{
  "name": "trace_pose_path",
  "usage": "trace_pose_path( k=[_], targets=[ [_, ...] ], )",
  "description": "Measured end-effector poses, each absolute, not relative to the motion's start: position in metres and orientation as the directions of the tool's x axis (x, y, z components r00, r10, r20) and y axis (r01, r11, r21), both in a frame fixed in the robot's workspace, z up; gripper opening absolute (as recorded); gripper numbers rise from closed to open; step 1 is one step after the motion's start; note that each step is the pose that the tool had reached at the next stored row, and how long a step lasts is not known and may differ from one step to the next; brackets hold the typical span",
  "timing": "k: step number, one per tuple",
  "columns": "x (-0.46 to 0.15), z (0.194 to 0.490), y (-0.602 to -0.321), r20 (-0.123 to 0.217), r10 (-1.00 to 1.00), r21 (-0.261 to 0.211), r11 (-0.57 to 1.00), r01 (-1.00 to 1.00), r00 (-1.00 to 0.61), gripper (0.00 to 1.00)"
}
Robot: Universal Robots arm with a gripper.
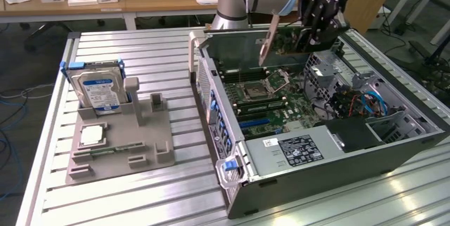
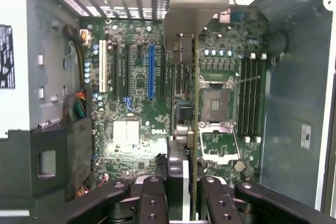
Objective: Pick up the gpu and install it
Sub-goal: 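Insert the gpu into the slot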
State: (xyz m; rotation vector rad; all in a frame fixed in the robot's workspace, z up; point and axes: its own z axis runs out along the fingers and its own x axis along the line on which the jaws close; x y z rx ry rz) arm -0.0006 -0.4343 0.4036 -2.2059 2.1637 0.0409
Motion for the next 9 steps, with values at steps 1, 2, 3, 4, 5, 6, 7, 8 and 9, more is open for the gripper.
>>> trace_pose_path(
  k=[1,2,3,4,5,6,7,8,9],
  targets=[
    [-0.0006,0.4032,-0.4343,-0.055,-0.998,-0.018,-0.037,-0.999,0.038,0.28],
    [-0.0006,0.4028,-0.4343,-0.055,-0.997,-0.018,-0.055,-0.998,0.056,0.28],
    [-0.0006,0.4025,-0.4343,-0.055,-0.996,-0.018,-0.072,-0.997,0.073,0.28],
    [-0.0006,0.4021,-0.4343,-0.055,-0.995,-0.018,-0.087,-0.996,0.088,0.28],
    [-0.0006,0.4018,-0.4343,-0.055,-0.993,-0.018,-0.1,-0.995,0.101,0.28],
    [-0.0007,0.4015,-0.4343,-0.055,-0.992,-0.018,-0.112,-0.994,0.112,0.28],
    [-0.0008,0.4011,-0.4343,-0.055,-0.991,-0.018,-0.121,-0.992,0.122,0.28],
    [-0.0012,0.4008,-0.4343,-0.055,-0.99,-0.018,-0.128,-0.992,0.129,0.28],
    [-0.0017,0.4005,-0.4343,-0.055,-0.989,-0.018,-0.134,-0.991,0.135,0.28]
  ],
)
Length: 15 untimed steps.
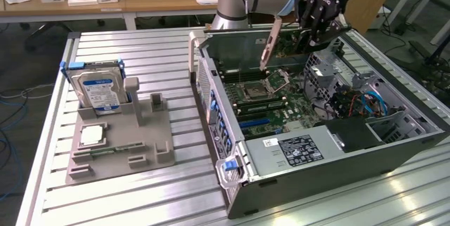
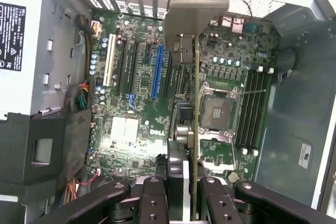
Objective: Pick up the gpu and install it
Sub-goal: 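Insert the gpu into the slot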
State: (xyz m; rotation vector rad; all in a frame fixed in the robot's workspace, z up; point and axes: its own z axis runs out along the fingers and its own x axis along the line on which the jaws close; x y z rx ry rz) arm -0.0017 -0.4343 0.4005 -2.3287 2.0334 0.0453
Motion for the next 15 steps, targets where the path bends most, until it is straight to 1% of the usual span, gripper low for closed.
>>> trace_pose_path(
  k=[6,11,15],
  targets=[
    [-0.0046,0.3987,-0.4347,-0.055,-0.989,-0.018,-0.14,-0.99,0.141,0.28],
    [-0.0048,0.3957,-0.4347,-0.055,-0.996,-0.019,-0.07,-0.997,0.071,0.28],
    [-0.0049,0.394,-0.4347,-0.054,-0.997,-0.022,-0.052,-0.998,0.053,0.28]
  ],
)
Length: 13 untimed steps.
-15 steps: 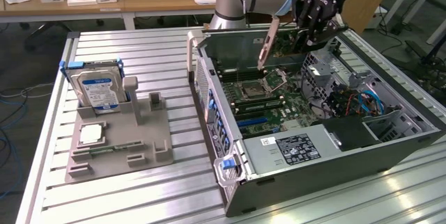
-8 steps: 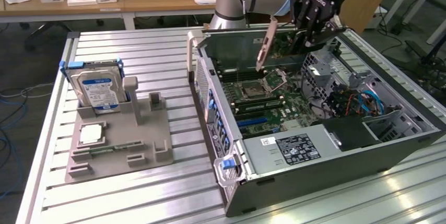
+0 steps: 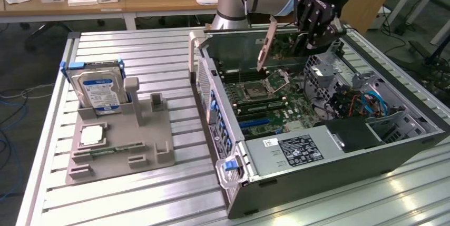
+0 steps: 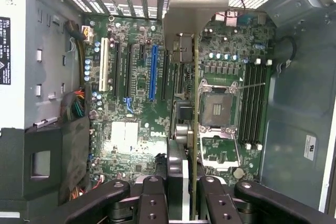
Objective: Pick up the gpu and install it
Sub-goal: 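Insert the gpu into the slot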
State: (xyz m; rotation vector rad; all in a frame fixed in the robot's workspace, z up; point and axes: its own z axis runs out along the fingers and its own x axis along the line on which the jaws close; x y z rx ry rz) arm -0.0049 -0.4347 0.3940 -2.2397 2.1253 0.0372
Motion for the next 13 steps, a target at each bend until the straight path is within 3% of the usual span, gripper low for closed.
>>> trace_pose_path(
  k=[13],
  targets=[
    [-0.0049,0.3891,-0.4347,-0.054,-0.997,-0.025,-0.051,-0.998,0.052,0.28]
  ],
)
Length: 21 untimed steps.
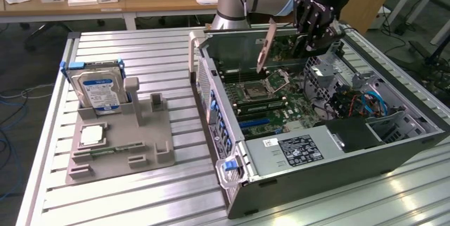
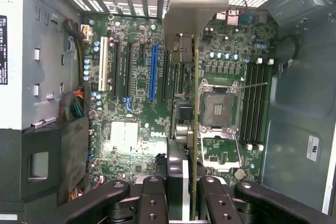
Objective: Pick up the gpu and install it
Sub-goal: 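Insert the gpu into the slot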
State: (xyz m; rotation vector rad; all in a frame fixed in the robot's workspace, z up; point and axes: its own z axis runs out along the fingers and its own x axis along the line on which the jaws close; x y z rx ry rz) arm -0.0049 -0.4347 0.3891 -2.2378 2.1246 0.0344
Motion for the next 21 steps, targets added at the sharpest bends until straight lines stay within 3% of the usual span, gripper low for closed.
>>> trace_pose_path(
  k=[21],
  targets=[
    [-0.01,0.375,-0.434,-0.054,-0.998,-0.039,0.015,-0.999,-0.013,0.28]
  ],
)
